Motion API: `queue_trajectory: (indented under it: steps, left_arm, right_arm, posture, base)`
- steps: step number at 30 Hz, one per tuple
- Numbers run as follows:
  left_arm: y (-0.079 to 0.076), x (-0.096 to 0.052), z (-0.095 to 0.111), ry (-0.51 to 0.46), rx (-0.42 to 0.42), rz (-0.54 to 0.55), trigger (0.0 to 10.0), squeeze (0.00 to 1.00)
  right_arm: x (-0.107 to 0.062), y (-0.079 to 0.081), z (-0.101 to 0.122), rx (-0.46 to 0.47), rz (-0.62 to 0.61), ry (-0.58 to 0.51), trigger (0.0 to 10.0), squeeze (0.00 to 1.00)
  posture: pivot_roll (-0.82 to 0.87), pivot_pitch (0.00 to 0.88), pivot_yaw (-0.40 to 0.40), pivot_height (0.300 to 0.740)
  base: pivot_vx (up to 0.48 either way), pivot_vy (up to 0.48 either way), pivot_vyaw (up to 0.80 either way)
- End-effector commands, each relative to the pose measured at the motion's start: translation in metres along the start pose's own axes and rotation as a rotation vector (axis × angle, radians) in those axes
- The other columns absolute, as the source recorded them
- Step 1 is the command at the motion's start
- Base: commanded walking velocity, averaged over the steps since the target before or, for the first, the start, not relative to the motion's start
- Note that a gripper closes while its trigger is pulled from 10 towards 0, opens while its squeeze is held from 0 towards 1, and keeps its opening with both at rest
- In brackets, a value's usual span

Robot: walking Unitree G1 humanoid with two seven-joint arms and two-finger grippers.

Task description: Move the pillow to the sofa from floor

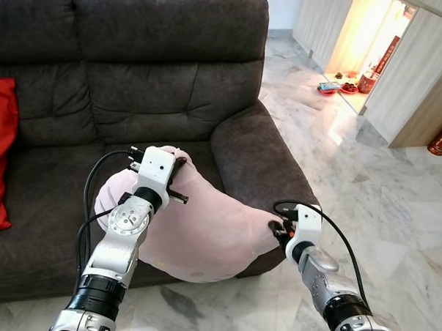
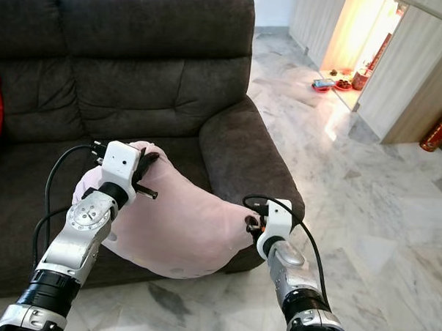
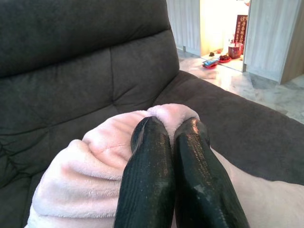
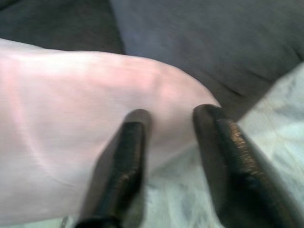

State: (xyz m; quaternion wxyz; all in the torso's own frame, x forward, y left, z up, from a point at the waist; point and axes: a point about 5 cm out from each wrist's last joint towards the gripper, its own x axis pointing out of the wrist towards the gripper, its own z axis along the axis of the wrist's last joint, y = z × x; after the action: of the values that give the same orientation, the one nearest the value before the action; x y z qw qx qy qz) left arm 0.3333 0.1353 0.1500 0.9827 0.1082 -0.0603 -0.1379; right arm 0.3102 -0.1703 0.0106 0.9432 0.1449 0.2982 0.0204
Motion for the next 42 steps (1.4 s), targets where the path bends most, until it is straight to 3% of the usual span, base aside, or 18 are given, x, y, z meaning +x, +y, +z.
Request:
queue_trajectory:
  steps: [1,4,8,12,14,17,18,19,20,26,29,32,34,35,36,37,42]
  left_arm:
    - [0.004,0.004,0.028,-0.123,0.003,0.016,10.0,0.00]
    - [0.002,0.005,0.029,-0.126,-0.001,0.012,10.0,0.00]
    - [-0.001,0.005,0.029,-0.130,-0.004,0.000,10.0,0.00]
    - [-0.002,0.006,0.029,-0.130,-0.002,-0.010,10.0,0.00]
    - [-0.001,0.007,0.030,-0.131,-0.003,-0.009,10.0,0.00]
    - [-0.001,0.007,0.030,-0.132,-0.004,-0.008,10.0,0.00]
    - [-0.001,0.007,0.030,-0.131,-0.003,-0.008,10.0,0.00]
    - [-0.001,0.007,0.030,-0.130,-0.003,-0.007,10.0,0.00]
    - [-0.001,0.007,0.029,-0.128,-0.003,-0.007,10.0,0.00]
    - [-0.001,0.005,0.029,-0.124,-0.001,-0.008,10.0,0.00]
    - [0.002,0.005,0.030,-0.125,0.002,-0.008,10.0,0.00]
    - [0.004,0.005,0.032,-0.134,0.004,-0.013,10.0,0.00]
    - [0.004,0.004,0.034,-0.138,0.007,-0.035,10.0,0.00]
    - [0.003,0.004,0.035,-0.139,0.009,-0.050,10.0,0.00]
    - [0.002,0.003,0.036,-0.143,0.012,-0.065,10.0,0.00]
    - [-0.001,0.002,0.040,-0.151,0.011,-0.131,10.0,0.00]
    - [-0.003,0.000,0.047,-0.144,0.022,-0.258,10.0,0.00]
  right_arm:
    - [-0.001,-0.007,0.003,0.080,-0.038,0.000,10.0,0.00]
    - [-0.001,-0.007,0.009,0.064,-0.019,-0.043,10.0,0.00]
    - [-0.003,0.000,0.022,-0.224,0.075,-0.151,10.0,0.00]
    - [-0.005,-0.003,0.020,-0.285,0.123,-0.145,10.0,0.00]
    - [-0.007,-0.003,0.019,-0.387,0.168,-0.142,10.0,0.00]
    - [-0.007,-0.003,0.017,-0.456,0.176,-0.127,10.0,0.00]
    - [-0.007,-0.003,0.017,-0.481,0.187,-0.129,10.0,0.07]
    - [-0.008,-0.003,0.016,-0.502,0.192,-0.131,10.0,0.85]
    - [-0.008,-0.004,0.016,-0.515,0.195,-0.128,10.0,1.00]
    - [-0.011,-0.010,0.014,-0.633,0.222,-0.106,10.0,1.00]
    - [-0.011,-0.025,0.013,-0.753,0.126,-0.031,10.0,1.00]
    - [-0.012,-0.030,0.019,-0.712,0.092,-0.046,10.0,1.00]
    - [-0.011,-0.029,0.021,-0.737,0.098,-0.054,10.0,1.00]
    - [-0.011,-0.029,0.021,-0.746,0.103,-0.054,10.0,0.65]
    - [-0.011,-0.028,0.021,-0.751,0.112,-0.052,10.0,0.00]
    - [-0.011,-0.027,0.022,-0.766,0.120,-0.053,10.0,0.00]
    - [-0.010,-0.024,0.024,-0.788,0.143,-0.049,10.0,0.00]
  posture:
    - [0.12,0.000,-0.051,0.740]
    - [0.11,0.000,-0.047,0.740]
    - [0.11,0.000,-0.042,0.740]
    - [0.11,0.000,-0.043,0.740]
    - [0.11,0.000,-0.044,0.740]
    - [0.11,0.000,-0.045,0.740]
    - [0.11,0.000,-0.045,0.740]
    - [0.11,0.000,-0.045,0.740]
    - [0.11,0.000,-0.047,0.740]
    - [0.11,0.000,-0.045,0.740]
    - [0.11,0.000,-0.047,0.740]
    - [0.11,0.000,-0.048,0.740]
    - [0.11,0.000,-0.046,0.740]
    - [0.11,0.000,-0.047,0.740]
    - [0.11,0.000,-0.047,0.740]
    - [0.12,0.000,-0.048,0.740]
    - [0.12,0.000,-0.050,0.740]
  base:
    - [0.000,0.000,0.00]
    - [0.000,0.000,0.00]
    - [0.000,0.000,0.00]
    - [0.000,0.000,0.00]
    - [0.000,0.000,0.00]
    - [0.000,0.000,0.00]
    - [0.000,0.000,0.00]
    - [0.000,0.000,0.00]
    - [0.000,0.000,0.00]
    - [0.000,0.000,0.00]
    - [0.000,0.000,0.00]
    - [0.000,0.000,0.00]
    - [0.000,0.000,0.00]
    - [0.000,0.000,0.00]
    - [0.000,0.000,0.00]
    - [0.000,0.000,0.00]
    - [0.000,0.000,0.00]
